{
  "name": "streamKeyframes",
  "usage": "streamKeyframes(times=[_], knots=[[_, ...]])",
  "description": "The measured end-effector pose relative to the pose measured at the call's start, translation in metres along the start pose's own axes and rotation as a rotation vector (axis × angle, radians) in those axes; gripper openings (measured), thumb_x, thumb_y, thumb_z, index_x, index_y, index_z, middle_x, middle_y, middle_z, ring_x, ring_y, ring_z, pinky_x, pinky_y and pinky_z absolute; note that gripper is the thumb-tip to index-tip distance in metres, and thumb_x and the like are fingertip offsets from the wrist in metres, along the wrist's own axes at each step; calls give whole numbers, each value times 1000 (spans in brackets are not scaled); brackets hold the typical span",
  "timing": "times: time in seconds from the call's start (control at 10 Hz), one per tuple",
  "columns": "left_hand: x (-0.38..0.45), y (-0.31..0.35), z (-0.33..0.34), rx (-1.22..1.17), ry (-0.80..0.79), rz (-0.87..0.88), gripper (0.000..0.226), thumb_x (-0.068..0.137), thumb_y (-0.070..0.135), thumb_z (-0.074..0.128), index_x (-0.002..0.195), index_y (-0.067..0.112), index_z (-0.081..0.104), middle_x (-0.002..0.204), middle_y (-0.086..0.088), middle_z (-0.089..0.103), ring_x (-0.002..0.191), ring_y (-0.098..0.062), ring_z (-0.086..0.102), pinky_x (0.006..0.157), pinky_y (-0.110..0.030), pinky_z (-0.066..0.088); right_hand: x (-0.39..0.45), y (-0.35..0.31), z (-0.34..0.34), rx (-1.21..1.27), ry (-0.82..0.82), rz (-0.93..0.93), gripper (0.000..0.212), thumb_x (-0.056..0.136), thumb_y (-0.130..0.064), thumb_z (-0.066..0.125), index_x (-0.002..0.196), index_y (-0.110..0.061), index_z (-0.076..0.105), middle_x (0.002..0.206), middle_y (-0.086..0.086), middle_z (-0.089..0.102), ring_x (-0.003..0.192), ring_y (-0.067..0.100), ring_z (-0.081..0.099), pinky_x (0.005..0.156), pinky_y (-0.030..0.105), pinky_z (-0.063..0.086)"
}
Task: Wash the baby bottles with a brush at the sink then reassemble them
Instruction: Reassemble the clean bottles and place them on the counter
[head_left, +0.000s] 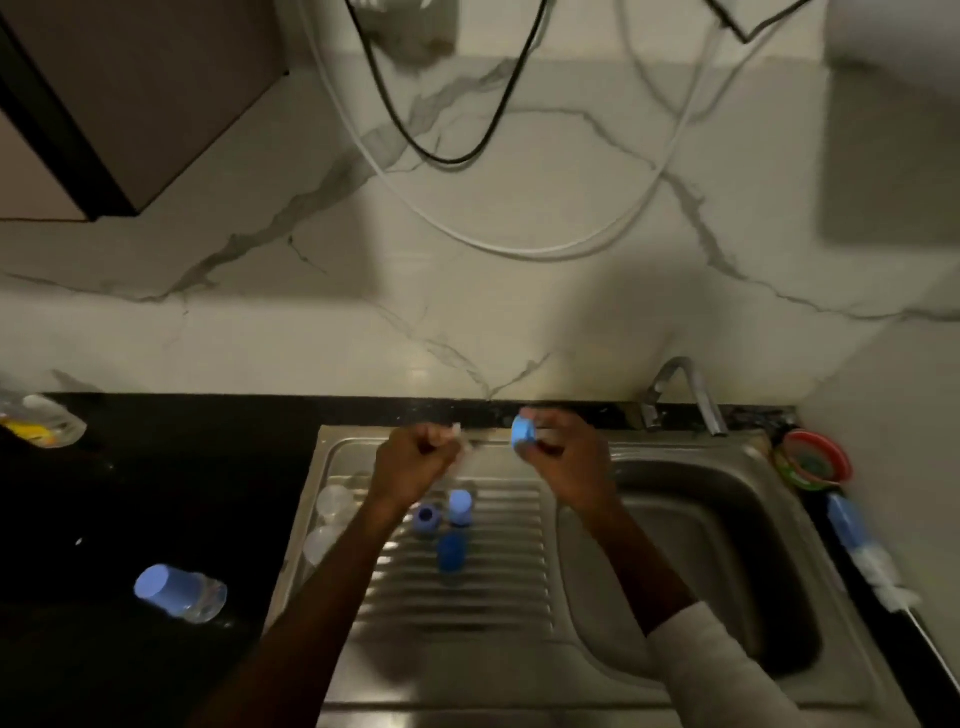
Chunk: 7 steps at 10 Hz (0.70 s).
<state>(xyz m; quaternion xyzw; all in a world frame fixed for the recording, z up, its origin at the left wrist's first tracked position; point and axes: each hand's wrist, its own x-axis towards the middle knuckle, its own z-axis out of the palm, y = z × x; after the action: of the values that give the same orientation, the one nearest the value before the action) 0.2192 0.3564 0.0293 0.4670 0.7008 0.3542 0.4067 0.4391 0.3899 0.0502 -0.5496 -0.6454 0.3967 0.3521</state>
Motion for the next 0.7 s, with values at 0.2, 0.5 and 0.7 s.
streamKeyframes(times=[0.2, 0.5, 0.7], knots=[[-23, 58, 6, -1127, -335, 54, 28, 92, 18, 53, 78, 14, 78, 100, -12, 77, 72, -8, 72, 62, -15, 58, -12, -28, -70, 1488, -492, -123, 40, 88, -17, 73, 128, -10, 67, 126, 13, 67, 101, 21, 68, 88, 28, 56], [-8, -56, 50, 488, -119, 248, 8, 81, 21, 84, 76, 21, 78, 74, 9, 71, 68, -2, 66, 80, -30, 58, -44, 100, -56, -453, -339, -118, 30, 69, -36, 77, 67, -6, 77, 62, 10, 69, 61, 9, 65, 57, 13, 41], [-27, 83, 4, -425, 4, 249, 20, 94, 28, 69, 104, 12, 77, 96, -11, 77, 87, -16, 73, 82, -29, 59, -10, -66, -98, 805, -247, -228, 22, 88, -3, 69, 106, -14, 76, 112, 11, 73, 93, 25, 71, 82, 32, 58]])
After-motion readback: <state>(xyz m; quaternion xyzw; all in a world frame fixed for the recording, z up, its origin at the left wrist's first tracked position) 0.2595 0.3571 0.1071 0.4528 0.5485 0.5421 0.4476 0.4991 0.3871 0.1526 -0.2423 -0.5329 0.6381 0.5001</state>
